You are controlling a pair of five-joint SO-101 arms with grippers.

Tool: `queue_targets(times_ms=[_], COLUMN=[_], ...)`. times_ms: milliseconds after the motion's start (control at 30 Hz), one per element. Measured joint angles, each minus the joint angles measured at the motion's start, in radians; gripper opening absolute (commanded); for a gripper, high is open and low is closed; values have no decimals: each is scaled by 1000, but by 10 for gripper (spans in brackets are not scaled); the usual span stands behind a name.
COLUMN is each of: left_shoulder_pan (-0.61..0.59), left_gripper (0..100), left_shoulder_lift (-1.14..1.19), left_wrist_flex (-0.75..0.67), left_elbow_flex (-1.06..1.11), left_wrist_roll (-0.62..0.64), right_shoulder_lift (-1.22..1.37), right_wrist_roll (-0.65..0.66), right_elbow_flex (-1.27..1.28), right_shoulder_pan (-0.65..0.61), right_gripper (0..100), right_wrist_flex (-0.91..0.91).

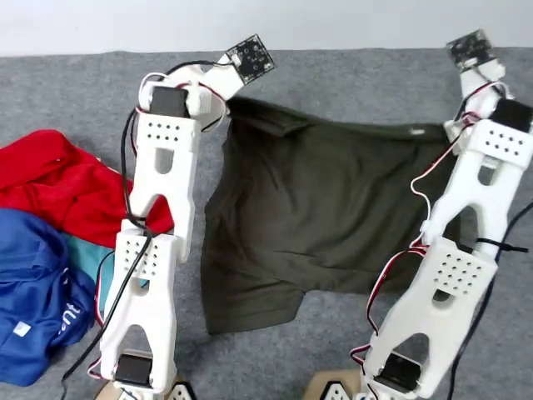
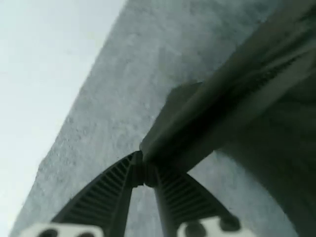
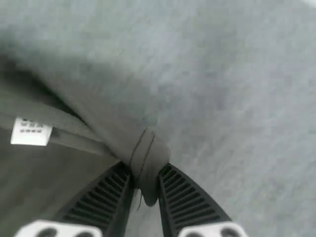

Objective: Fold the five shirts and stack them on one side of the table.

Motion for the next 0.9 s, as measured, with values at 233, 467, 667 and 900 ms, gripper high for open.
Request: queue_targets(times_ms=[233,467,667,900], left_shoulder_pan=[-5,21,95,143], left_gripper=[3,3,3,3], left_shoulder_lift=[-14,-238,-532,-783], left_wrist_flex=[163,163,163,161], left_elbow_flex=[-60,276,741,1151], left_wrist_roll=[-49,-91,-104,-103], right_shoulder_lift=[0,-43,-229,-436], right_wrist_roll=[2,2,2,0], right_elbow_flex=[-100,25,336,657], right_shoulder_pan=[0,0,2,2], right_gripper=[10,10,10,10], right_wrist_flex=[284,285,287,287])
